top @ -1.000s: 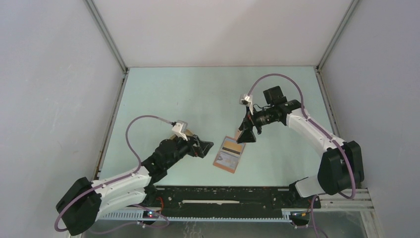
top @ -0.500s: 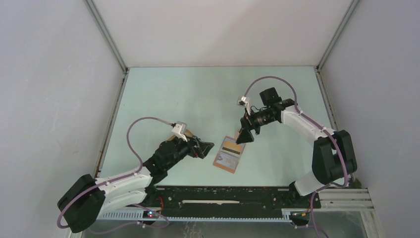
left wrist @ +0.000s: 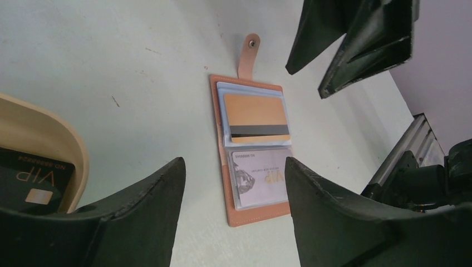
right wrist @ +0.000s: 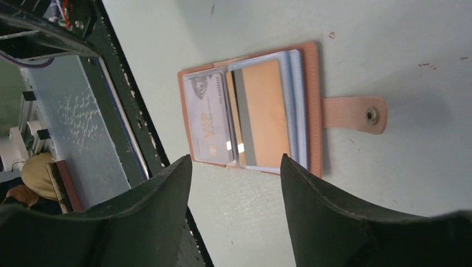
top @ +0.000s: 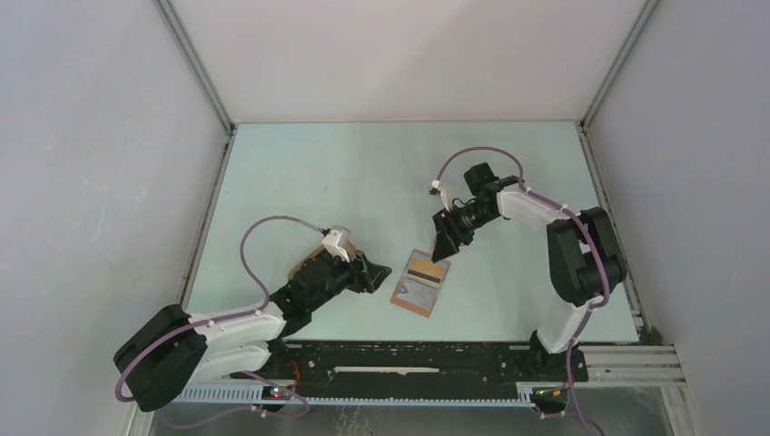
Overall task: Put the credit cards into the card holder
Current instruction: Turn over the card slot in the card holder.
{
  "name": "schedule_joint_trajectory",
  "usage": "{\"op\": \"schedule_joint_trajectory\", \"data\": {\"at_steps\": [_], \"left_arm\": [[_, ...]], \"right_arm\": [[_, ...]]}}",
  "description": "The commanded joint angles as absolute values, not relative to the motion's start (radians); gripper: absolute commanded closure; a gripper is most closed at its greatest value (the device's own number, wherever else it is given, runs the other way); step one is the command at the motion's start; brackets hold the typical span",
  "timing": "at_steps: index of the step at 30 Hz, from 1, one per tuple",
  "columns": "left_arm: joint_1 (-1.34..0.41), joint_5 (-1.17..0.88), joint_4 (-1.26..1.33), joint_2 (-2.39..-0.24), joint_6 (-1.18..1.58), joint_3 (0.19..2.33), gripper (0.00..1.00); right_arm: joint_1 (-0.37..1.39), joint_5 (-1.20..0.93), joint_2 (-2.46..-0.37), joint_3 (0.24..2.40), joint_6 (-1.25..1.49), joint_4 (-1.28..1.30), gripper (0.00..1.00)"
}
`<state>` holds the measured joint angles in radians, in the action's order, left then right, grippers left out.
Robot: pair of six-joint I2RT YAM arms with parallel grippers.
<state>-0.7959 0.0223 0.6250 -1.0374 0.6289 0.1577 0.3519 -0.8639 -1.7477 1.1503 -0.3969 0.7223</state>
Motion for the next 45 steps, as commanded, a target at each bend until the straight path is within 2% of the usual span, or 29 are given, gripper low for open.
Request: {"op": "schedule_joint_trajectory", "data": {"at_steps": [1, 13, 17, 21, 30, 45], "left_arm": [[-0.815, 0.024, 0.637, -1.051, 0.618, 0.212, 0.32], [-0.861, 0.020, 0.632, -1.142, 0.624, 0.262, 0.42], [-0.889, 0.033, 0.643, -1.178, 0.642, 0.275, 0.43], [-0.930, 0.037, 0.683, -1.258, 0.672, 0.300, 0.51], [-0.959, 0.025, 0.743, -1.399, 0.733, 0.346, 0.58], [-0.962, 0.017, 0.818, -1.498, 0.766, 0.361, 0.61]], "right_arm": [[0.366, -0.816, -1.790, 1.203, -0.365, 0.757, 0.33], [0.381, -0.773, -1.867, 1.236, -0.365, 0.813, 0.44], [0.393, -0.766, -1.882, 1.242, -0.376, 0.826, 0.44], [0.400, -0.758, -1.890, 1.248, -0.382, 0.836, 0.46], [0.400, -0.778, -1.893, 1.251, -0.383, 0.847, 0.48], [0.394, -0.829, -1.879, 1.252, -0.381, 0.854, 0.49]]}}
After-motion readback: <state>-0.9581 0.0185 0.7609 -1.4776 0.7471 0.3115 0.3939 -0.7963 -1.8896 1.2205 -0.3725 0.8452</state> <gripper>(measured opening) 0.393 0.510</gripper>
